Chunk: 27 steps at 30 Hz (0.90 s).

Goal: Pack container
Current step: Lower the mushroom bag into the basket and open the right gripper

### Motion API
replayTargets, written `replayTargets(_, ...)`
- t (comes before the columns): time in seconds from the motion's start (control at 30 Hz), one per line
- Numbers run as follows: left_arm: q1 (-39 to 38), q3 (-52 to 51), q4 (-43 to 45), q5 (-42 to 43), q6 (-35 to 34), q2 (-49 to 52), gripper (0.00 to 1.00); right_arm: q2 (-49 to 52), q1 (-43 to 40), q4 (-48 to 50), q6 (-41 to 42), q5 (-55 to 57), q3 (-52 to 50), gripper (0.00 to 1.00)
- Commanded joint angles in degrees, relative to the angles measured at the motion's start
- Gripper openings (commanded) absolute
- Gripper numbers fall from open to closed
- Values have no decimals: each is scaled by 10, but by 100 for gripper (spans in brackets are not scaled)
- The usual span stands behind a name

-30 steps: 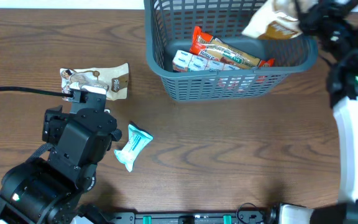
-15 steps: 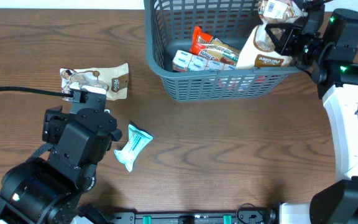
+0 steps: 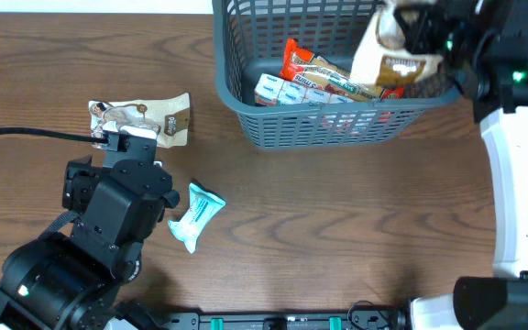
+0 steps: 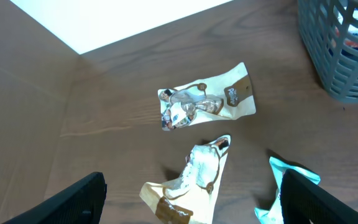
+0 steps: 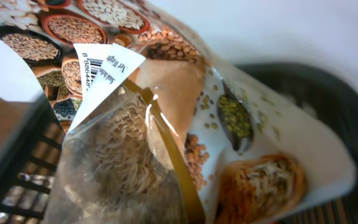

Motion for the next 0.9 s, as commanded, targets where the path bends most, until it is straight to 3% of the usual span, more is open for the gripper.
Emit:
replayTargets(0.0, 3, 7, -2, -7, 3, -1, 78, 52, 18, -50, -37, 27, 76, 7)
replayTargets(0.2, 3, 7, -2, -7, 3, -1, 78, 138, 24, -170, -77, 38, 153, 3)
replayTargets(0.5, 3, 7, -2, -7, 3, -1, 78, 177, 46, -215, -123, 153, 153, 9)
replayTargets(0.87, 3, 7, -2, -7, 3, -1, 79, 221, 46, -250, -131, 158, 153, 7)
